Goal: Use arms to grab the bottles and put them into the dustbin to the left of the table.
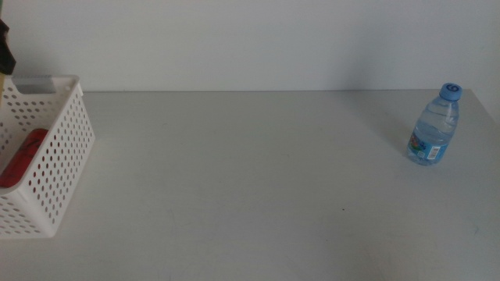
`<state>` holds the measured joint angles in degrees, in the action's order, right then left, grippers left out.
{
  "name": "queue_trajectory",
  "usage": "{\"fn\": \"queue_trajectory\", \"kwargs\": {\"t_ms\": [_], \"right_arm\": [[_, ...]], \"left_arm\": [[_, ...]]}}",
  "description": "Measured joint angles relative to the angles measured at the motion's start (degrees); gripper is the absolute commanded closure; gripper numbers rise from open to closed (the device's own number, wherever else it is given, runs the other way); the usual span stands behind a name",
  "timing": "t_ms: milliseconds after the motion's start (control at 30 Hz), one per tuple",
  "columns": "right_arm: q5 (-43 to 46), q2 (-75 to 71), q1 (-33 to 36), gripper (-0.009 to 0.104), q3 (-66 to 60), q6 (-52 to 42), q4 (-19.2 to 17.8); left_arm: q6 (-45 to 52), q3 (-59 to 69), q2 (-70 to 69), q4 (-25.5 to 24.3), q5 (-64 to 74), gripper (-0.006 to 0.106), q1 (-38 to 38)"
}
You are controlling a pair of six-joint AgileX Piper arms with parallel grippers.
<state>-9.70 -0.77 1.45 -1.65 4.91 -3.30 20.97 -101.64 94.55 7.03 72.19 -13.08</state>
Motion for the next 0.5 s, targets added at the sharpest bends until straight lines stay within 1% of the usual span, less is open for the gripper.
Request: {"fn": "queue_trajectory", "kwargs": {"t_ms": [133,367,433,500], "right_arm": [[0.0,0.0,0.0,0.001,0.0,0.0,0.0],[0.0,0.0,0.0,0.001,0.0,0.0,0.0],[0.0,0.0,0.0,0.001,0.0,0.0,0.0],[0.0,0.0,0.0,0.001,0.0,0.0,0.0]], "left_arm": [[0.87,-0.07,4.19,1.58,0.4,0.102,-2.6],[0.84,-0.07,13.15,1.64,-0.01,0.101,-3.56],[0.5,-0.07,15.67,1.69,-0.38,0.099,-3.56],[0.44,-0.07,17.59,1.95,-0.7,0.093,-3.56]]}}
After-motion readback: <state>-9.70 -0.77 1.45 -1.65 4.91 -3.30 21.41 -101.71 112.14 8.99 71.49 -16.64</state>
